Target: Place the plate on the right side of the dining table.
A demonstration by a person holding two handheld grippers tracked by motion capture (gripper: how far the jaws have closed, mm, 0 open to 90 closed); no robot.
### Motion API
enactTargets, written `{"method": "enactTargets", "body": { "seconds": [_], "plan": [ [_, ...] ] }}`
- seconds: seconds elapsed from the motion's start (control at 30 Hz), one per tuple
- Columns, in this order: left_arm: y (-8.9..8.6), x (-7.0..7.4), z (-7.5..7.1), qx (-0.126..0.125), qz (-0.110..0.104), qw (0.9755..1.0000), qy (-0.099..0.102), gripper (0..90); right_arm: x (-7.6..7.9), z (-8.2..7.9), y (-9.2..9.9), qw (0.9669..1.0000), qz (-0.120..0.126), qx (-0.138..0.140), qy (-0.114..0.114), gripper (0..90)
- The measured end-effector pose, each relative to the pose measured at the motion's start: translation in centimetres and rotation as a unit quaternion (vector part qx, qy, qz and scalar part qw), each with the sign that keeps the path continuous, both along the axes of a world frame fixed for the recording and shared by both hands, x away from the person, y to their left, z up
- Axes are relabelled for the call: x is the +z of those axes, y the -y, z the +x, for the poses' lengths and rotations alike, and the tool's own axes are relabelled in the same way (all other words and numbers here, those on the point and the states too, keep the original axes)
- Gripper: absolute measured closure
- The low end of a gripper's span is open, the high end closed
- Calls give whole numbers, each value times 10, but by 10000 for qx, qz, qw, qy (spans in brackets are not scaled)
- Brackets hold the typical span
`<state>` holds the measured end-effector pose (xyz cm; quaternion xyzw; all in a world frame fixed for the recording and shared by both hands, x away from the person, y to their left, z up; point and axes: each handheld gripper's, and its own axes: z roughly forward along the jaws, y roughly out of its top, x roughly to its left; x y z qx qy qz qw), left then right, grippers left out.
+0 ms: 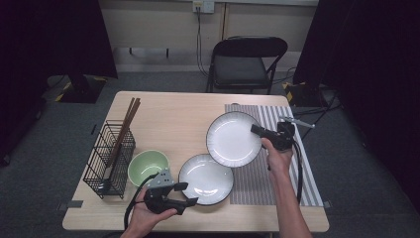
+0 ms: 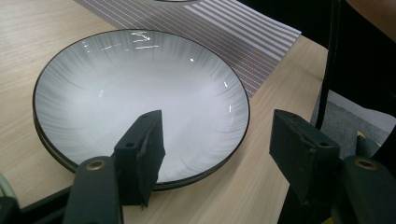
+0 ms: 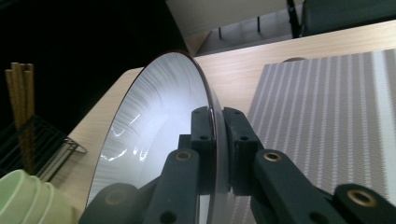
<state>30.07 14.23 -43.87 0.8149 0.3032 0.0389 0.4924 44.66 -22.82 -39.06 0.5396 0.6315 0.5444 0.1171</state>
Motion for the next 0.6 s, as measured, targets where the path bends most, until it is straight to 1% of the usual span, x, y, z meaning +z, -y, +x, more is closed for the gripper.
{"method": "enactTargets", "body": {
  "seconds": [0.03, 0.07, 0.23, 0.27, 0.33, 0.37, 0.5, 0.6],
  "plan": [
    [0, 0, 0, 0, 0, 10000, 0, 352, 0, 0, 0, 10000, 0, 0, 0, 836],
    [0, 0, 0, -14, 11, 10000, 15, 352, 2, 2, 4, 9999, -107, -71, 28, 836],
    [0, 0, 0, -15, -13, 10000, -25, 353, 5, 7, 11, 9999, -105, -129, 37, 836],
    [0, 0, 0, -7, -2, 10000, -22, 353, 6, 10, 15, 9997, -117, -205, 73, 836],
    [1, -1, 0, -12, -10, 10000, -31, 354, 5, 12, 19, 9996, -82, -255, 34, 836],
    [1, -1, 1, -28, 23, 10000, -20, 356, 5, 13, 20, 9995, -97, -287, 16, 836],
    [2, -2, 0, -9, -4, 10000, -41, 357, 5, 18, 25, 9991, -171, -380, -11, 836],
    [1, -2, 0, -7, -8, 10000, -44, 355, 4, 24, 31, 9984, -240, -505, -15, 836]
  ]
}}
